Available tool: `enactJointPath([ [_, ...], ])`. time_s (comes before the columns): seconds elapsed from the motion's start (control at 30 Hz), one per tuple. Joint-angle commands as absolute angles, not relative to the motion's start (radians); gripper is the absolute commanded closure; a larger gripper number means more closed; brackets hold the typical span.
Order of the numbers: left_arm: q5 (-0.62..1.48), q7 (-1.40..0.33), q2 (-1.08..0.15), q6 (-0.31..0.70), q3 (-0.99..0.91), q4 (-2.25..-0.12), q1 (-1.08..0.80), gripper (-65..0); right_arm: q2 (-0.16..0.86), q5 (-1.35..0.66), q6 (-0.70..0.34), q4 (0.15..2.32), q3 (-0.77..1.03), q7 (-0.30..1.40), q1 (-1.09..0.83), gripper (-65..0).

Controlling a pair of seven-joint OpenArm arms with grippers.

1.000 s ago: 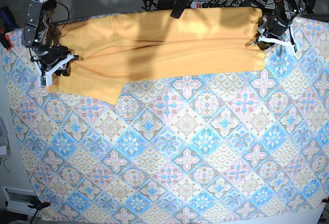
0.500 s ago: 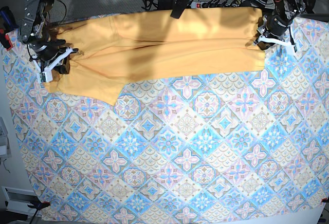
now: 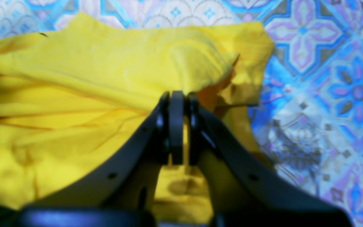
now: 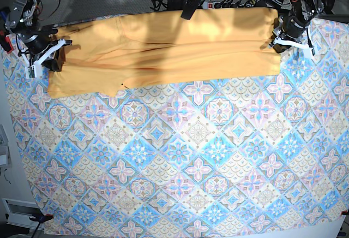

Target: Fold the T-shirt properly

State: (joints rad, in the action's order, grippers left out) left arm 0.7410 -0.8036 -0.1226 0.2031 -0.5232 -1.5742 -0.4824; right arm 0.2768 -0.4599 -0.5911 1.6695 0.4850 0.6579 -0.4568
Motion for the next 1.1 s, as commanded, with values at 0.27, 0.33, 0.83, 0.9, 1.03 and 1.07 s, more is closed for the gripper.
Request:
enactJointPath([
  [0.27,0.748,-0.788,-0.134,0.206,-0.53,-1.587,-0.484,0.0,0.321,-0.533,-0.593,1.725,0.533,0.659,-0.53,-0.5],
  [0.33,0.748,-0.788,-0.134,0.206,-0.53,-1.587,-0.484,0.0,0.321,-0.527,-0.593,1.698,0.501,0.659,-0.527,-0.7],
  [0.83,0.748,-0.788,-0.134,0.206,-0.53,-1.587,-0.49,0.0,0.242,-0.338,-0.587,1.673,0.495,0.657,-0.449,-26.3],
  [0.9,0.75,-0.788,-0.134,0.206,-0.532,-1.587,-0.49,0.0,0.242,-0.338,-0.587,1.707,0.493,0.657,-0.449,-26.3],
  [1.03,0.75,-0.788,-0.134,0.206,-0.532,-1.587,-0.49,0.0,0.242,-0.338,-0.587,1.756,0.458,0.654,-0.449,-26.3],
  [1.07,0.75,-0.788,-0.134,0.206,-0.532,-1.587,-0.49,0.0,0.242,-0.338,-0.587,1.768,0.446,0.653,-0.449,-26.3],
])
